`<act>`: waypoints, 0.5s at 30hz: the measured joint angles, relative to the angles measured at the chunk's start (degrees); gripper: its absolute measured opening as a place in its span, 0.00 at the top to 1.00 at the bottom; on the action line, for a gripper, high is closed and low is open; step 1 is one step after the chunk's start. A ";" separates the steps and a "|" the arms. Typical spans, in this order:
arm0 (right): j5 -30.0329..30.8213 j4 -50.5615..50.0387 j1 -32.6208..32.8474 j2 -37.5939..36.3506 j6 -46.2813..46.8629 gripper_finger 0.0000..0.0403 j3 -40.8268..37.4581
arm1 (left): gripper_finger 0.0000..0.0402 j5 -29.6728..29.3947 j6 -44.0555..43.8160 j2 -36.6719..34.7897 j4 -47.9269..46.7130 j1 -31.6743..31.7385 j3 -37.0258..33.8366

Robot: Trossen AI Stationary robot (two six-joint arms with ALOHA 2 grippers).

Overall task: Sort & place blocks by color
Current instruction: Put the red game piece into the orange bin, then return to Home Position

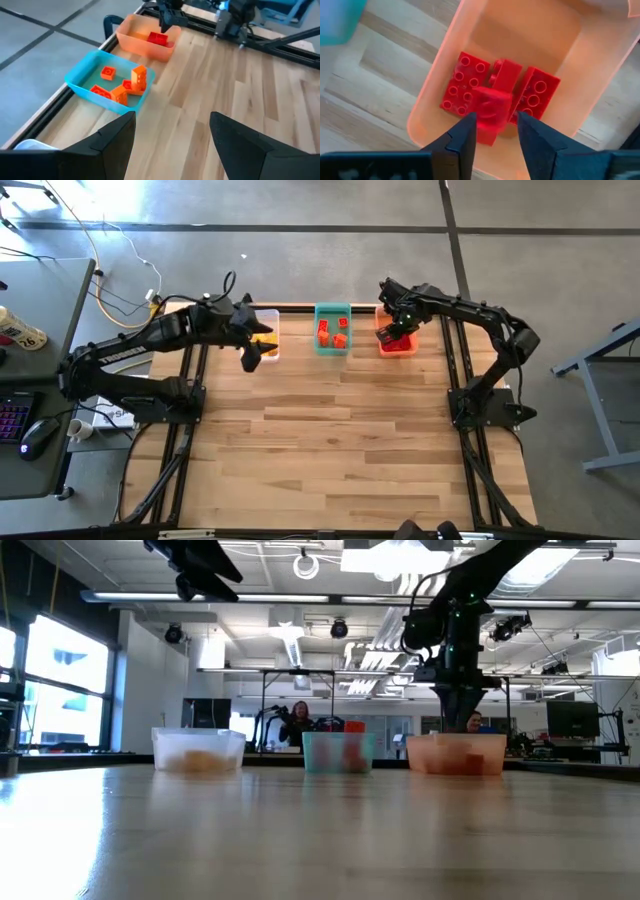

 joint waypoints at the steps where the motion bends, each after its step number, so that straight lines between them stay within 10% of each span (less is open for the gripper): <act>1: -0.13 -0.02 0.01 0.00 -0.03 0.66 0.00 | 0.39 0.42 -0.04 -0.58 0.08 0.00 -0.50; 15: -9.20 0.56 1.54 -4.03 4.55 0.57 0.00 | 0.39 0.67 -5.13 -12.21 10.88 -4.11 -14.96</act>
